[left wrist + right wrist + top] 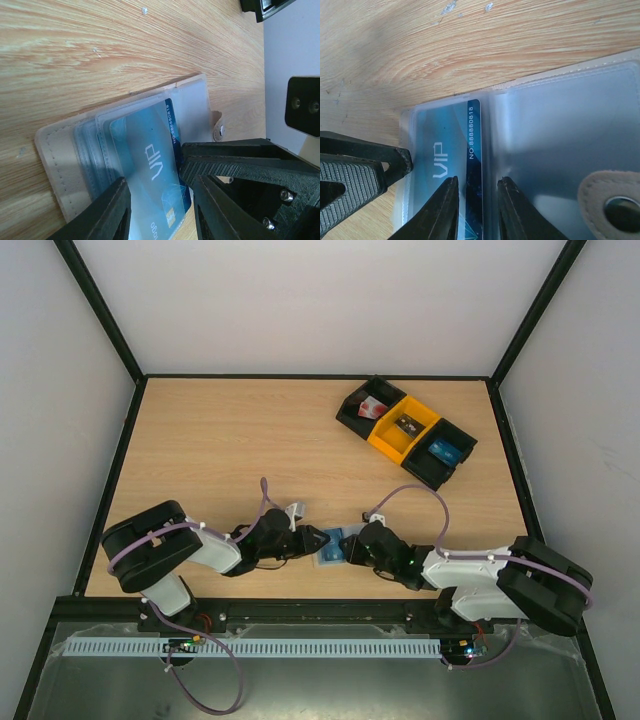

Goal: Take the credit cards out of the card holder

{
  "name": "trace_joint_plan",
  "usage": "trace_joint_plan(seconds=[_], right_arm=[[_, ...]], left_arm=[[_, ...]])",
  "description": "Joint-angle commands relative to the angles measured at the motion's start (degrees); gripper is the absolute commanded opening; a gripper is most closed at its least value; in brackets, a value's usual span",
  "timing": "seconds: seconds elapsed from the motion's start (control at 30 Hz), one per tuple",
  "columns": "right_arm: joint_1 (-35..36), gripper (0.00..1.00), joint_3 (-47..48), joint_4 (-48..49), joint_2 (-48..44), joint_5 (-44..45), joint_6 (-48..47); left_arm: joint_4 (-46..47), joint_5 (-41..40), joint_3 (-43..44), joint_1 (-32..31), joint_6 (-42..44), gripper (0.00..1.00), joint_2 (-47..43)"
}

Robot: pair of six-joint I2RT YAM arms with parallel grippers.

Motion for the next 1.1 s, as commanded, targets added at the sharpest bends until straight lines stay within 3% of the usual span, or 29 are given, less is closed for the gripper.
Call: trace_joint_plan(seconds=[0.0, 0.43, 0.73, 0.9, 1.07], right_arm=[[-0.04, 0.23, 0.40, -1.34, 1.74, 0.22, 0.06], [-0.08, 0.18, 4.11, -19.90, 4.18, 10.29, -3.59], [-0.05, 0.18, 9.77, -34.95, -0.63, 21.30, -2.17], [-0.01, 0.19, 6.58, -25.60, -7.74, 12.09, -4.31], [-0.09, 0.20, 6.07, -20.17, -8.61, 7.82, -4.31]], left_arm=[[-5.15, -2.12, -0.84, -0.23, 1.43, 0.38, 1.01], [-6.47, -3.07, -1.16, -0.23, 1.45, 0.37, 0.79], [-6.98, -4.24, -2.01, -0.16, 1.27, 0.38, 1.09], [-9.25, -4.31, -2.02, 0.94, 2.24, 0.37, -1.06], [-14.97, -5.27, 0.04, 1.14, 3.87, 0.38, -7.32]])
